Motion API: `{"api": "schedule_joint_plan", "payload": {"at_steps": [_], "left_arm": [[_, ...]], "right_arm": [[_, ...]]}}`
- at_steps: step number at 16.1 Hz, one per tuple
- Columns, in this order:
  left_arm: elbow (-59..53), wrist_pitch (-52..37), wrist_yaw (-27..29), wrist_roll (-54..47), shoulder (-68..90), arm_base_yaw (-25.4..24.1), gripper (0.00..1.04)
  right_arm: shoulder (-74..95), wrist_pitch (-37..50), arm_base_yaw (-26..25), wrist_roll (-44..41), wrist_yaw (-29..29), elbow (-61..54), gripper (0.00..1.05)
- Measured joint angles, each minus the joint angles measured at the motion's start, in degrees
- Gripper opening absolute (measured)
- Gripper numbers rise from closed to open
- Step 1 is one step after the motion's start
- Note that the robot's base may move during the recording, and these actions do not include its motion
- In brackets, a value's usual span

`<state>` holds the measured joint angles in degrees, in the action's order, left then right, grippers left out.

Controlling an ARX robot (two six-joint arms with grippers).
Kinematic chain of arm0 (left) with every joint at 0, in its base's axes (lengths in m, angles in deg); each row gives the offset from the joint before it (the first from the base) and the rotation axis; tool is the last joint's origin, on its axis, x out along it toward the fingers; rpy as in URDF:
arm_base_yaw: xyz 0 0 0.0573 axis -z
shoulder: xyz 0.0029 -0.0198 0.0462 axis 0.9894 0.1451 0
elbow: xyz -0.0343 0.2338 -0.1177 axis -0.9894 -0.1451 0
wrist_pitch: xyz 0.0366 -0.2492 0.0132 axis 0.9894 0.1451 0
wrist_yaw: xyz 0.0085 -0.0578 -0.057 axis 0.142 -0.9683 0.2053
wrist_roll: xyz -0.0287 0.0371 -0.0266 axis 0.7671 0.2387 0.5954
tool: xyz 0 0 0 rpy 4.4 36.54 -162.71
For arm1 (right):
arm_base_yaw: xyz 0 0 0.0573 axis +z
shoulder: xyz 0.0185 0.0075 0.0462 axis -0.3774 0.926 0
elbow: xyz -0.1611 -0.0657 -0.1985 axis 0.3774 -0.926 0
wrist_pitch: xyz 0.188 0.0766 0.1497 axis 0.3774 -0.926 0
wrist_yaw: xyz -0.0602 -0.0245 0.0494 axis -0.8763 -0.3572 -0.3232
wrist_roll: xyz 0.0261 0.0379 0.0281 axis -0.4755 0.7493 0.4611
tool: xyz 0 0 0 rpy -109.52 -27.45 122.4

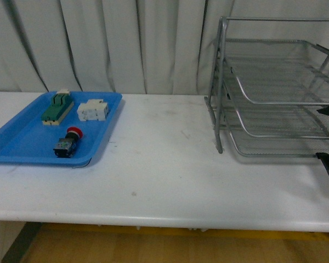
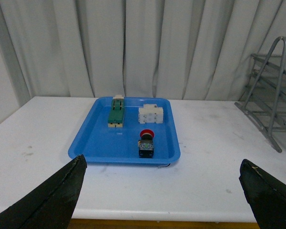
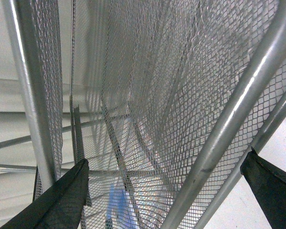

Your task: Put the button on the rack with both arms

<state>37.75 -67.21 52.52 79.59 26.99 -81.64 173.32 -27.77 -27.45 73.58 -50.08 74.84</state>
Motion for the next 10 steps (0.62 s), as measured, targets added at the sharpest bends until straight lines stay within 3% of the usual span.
{"api": "schedule_joint_plan", "payload": {"at_steps": [3, 8, 10], "left_arm": [[0.0, 0.0, 0.0, 0.0, 0.0, 0.0, 0.98], [0.0, 0.0, 0.0, 0.0, 0.0, 0.0, 0.98], [0.0, 0.0, 0.0, 0.0, 0.0, 0.0, 0.98]], "right_arm": [[0.0, -1.5, 0.0, -0.3, -0.1, 1.2, 0.93], [0.0, -1.4, 0.0, -0.9, -0.3, 1.4, 0.44], [0.0, -1.1, 0.0, -0.9, -0.3, 1.2, 0.29]]}}
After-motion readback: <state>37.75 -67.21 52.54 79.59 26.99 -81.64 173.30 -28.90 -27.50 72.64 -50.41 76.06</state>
